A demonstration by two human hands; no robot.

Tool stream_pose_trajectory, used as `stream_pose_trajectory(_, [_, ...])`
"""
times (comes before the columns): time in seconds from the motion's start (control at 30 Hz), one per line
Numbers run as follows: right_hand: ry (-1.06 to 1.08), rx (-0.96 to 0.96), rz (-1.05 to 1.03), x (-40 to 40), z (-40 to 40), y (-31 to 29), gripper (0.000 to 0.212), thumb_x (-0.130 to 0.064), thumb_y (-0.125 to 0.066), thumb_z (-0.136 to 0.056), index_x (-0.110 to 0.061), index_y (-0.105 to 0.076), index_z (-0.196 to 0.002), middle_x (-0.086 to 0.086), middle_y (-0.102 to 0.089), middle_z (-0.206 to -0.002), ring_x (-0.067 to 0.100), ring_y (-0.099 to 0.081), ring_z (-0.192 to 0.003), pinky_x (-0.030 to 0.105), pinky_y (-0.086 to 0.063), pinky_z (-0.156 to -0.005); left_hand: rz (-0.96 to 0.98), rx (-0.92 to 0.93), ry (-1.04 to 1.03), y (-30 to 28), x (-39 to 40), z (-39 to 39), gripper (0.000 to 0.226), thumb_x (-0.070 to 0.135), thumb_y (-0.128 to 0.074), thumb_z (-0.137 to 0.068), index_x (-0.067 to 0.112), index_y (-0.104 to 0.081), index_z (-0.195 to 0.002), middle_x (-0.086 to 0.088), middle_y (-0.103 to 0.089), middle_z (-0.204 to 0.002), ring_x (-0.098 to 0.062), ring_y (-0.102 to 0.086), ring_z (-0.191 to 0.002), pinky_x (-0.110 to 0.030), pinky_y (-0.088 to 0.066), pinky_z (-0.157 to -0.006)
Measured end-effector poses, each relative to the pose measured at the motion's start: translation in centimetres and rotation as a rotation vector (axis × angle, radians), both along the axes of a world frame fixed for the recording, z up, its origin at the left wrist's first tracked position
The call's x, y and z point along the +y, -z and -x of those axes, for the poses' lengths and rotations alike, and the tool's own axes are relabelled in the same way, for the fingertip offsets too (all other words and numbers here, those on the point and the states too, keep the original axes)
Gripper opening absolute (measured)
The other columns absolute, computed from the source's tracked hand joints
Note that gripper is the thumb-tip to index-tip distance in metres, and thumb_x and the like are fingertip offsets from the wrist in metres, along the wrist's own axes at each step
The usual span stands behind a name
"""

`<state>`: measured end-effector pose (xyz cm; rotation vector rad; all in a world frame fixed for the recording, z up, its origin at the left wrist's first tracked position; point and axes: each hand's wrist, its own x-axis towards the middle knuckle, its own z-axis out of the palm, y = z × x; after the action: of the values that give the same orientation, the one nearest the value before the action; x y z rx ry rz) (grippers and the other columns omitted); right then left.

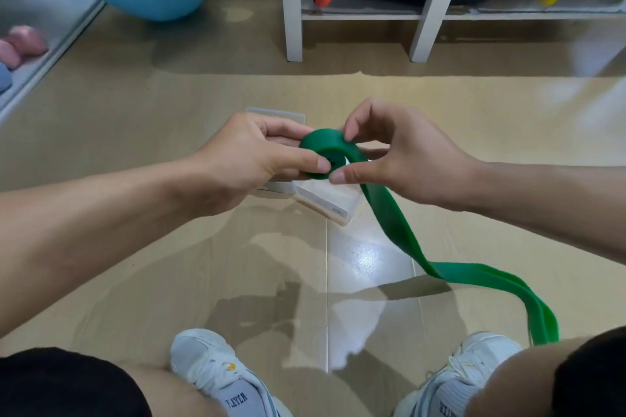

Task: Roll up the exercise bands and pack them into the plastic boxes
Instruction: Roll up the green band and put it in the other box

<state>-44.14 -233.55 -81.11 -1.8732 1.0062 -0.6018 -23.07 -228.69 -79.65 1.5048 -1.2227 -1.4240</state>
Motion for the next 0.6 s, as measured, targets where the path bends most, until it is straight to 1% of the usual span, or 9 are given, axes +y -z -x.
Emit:
stream_pose_trajectory(0.07, [0.017, 0.023, 0.002, 0.2, 0.1, 0.3, 0.046, -0.035, -0.092, -0.067, -0.027, -0.060, -0.099, -0.006, -0.073, -0.102, 0.012, -0.068, -0.105, 0.043, -0.058, -0.093, -0.002, 0.048, -0.019, 0.0, 0.0, -0.2, 0.046, 0.009, -0.082, -0.059, 0.005, -0.071, -0.103, -0.011, -0.080, -0.097, -0.023, -0.078, -0.091, -0.027, -0.062, -0.081])
stream_pose_trajectory(0.2, [0.047, 0.000, 0.011, 0.7, -0.2, 0.5, 0.039, -0.030, -0.091, -0.071, -0.026, -0.060, -0.093, -0.008, -0.070, -0.088, 0.018, -0.069, -0.089, 0.046, -0.059, -0.085, -0.061, 0.163, -0.013, 0.5, 0.4, 0.0, 0.044, 0.004, -0.077, -0.061, 0.004, -0.066, -0.103, -0.010, -0.080, -0.094, -0.018, -0.077, -0.085, -0.022, -0.060, -0.077])
stream_pose_trajectory(0.27, [0.043, -0.012, 0.012, 0.9, -0.2, 0.5, 0.036, -0.027, -0.091, -0.071, -0.024, -0.062, -0.093, -0.007, -0.069, -0.085, 0.020, -0.069, -0.087, 0.047, -0.059, -0.084, -0.099, 0.201, 0.012, 0.8, 0.5, 0.0, 0.043, 0.002, -0.075, -0.065, 0.004, -0.064, -0.106, -0.012, -0.079, -0.100, -0.020, -0.077, -0.089, -0.024, -0.061, -0.082])
stream_pose_trajectory(0.37, [0.045, 0.004, 0.039, 1.0, -0.1, 0.4, 0.032, -0.024, -0.090, -0.074, -0.024, -0.065, -0.094, -0.007, -0.071, -0.089, 0.016, -0.070, -0.091, 0.043, -0.060, -0.085, -0.137, 0.198, 0.053, 0.9, 0.4, -0.2, 0.043, 0.000, -0.074, -0.070, 0.006, -0.060, -0.110, -0.016, -0.077, -0.111, -0.026, -0.075, -0.104, -0.033, -0.058, -0.096])
stream_pose_trajectory(0.4, [0.036, 0.031, 0.061, 1.0, -0.1, 0.2, 0.030, -0.023, -0.089, -0.075, -0.025, -0.066, -0.094, -0.007, -0.072, -0.091, 0.014, -0.070, -0.093, 0.042, -0.060, -0.085, -0.124, 0.137, 0.091, 1.0, 0.4, -0.3, 0.044, -0.001, -0.078, -0.072, 0.008, -0.060, -0.111, -0.014, -0.077, -0.113, -0.028, -0.073, -0.109, -0.037, -0.056, -0.101])
stream_pose_trajectory(0.43, [0.018, 0.068, 0.084, 0.9, -0.2, 0.1, 0.028, -0.023, -0.087, -0.076, -0.026, -0.066, -0.095, -0.008, -0.072, -0.092, 0.012, -0.069, -0.093, 0.041, -0.060, -0.086, -0.082, 0.025, 0.146, 0.9, 0.4, -0.3, 0.048, 0.000, -0.083, -0.073, 0.012, -0.060, -0.113, -0.009, -0.077, -0.113, -0.026, -0.072, -0.111, -0.041, -0.054, -0.104])
stream_pose_trajectory(0.47, [-0.009, 0.115, 0.103, 0.9, -0.3, -0.1, 0.027, -0.022, -0.085, -0.078, -0.029, -0.066, -0.095, -0.009, -0.073, -0.093, 0.011, -0.069, -0.093, 0.040, -0.060, -0.085, -0.015, -0.127, 0.202, 0.9, 0.4, -0.2, 0.052, 0.006, -0.087, -0.071, 0.018, -0.062, -0.116, -0.002, -0.078, -0.112, -0.021, -0.072, -0.110, -0.042, -0.053, -0.105])
stream_pose_trajectory(0.53, [-0.074, 0.215, 0.143, 1.0, -0.6, -0.2, 0.025, -0.022, -0.081, -0.080, -0.034, -0.067, -0.097, -0.013, -0.071, -0.097, 0.012, -0.068, -0.093, 0.039, -0.059, -0.086, 0.103, -0.404, 0.258, 0.7, 0.7, 0.4, 0.051, 0.026, -0.093, -0.066, 0.033, -0.066, -0.110, 0.015, -0.077, -0.103, -0.004, -0.072, -0.102, -0.036, -0.055, -0.099])
stream_pose_trajectory(0.6, [-0.135, 0.288, 0.212, 1.4, -0.8, -0.3, 0.027, -0.021, -0.078, -0.081, -0.038, -0.069, -0.100, -0.014, -0.065, -0.102, 0.013, -0.065, -0.095, 0.037, -0.057, -0.089, 0.187, -0.542, 0.231, 0.6, 1.1, 1.3, 0.040, 0.031, -0.095, -0.065, 0.036, -0.068, -0.094, 0.020, -0.075, -0.088, 0.002, -0.071, -0.088, -0.030, -0.058, -0.086])
